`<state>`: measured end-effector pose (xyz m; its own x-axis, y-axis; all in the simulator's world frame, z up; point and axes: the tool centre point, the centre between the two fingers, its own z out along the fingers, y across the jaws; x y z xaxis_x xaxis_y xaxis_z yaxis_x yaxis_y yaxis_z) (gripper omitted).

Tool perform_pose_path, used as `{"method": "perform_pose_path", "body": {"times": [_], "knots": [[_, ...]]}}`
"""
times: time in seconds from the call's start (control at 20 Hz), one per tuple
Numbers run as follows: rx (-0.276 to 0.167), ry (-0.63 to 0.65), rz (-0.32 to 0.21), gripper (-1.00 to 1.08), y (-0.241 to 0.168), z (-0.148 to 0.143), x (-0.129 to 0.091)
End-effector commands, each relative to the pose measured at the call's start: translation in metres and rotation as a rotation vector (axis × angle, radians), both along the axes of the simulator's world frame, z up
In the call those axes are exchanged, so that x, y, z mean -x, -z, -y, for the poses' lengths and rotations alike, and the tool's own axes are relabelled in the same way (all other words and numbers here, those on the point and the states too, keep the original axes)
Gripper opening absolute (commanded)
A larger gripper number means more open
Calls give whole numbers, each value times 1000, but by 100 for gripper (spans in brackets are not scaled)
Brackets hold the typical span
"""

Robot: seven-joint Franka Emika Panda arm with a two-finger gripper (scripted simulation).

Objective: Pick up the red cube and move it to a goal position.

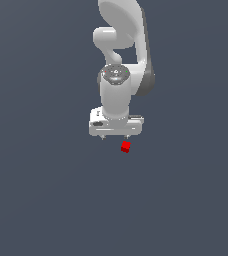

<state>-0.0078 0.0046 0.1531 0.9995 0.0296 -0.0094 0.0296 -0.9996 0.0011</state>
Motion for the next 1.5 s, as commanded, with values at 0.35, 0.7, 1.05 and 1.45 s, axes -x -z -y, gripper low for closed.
{"method": "perform_pose_path", "body": {"times": [0.35,0.7,1.05,1.45], "knots": [[0,28,1,100,10,-4,4],[1,112,3,100,42,-16,13],[1,237,7,100,89,-36,25],[1,331,9,100,125,-52,31]]}}
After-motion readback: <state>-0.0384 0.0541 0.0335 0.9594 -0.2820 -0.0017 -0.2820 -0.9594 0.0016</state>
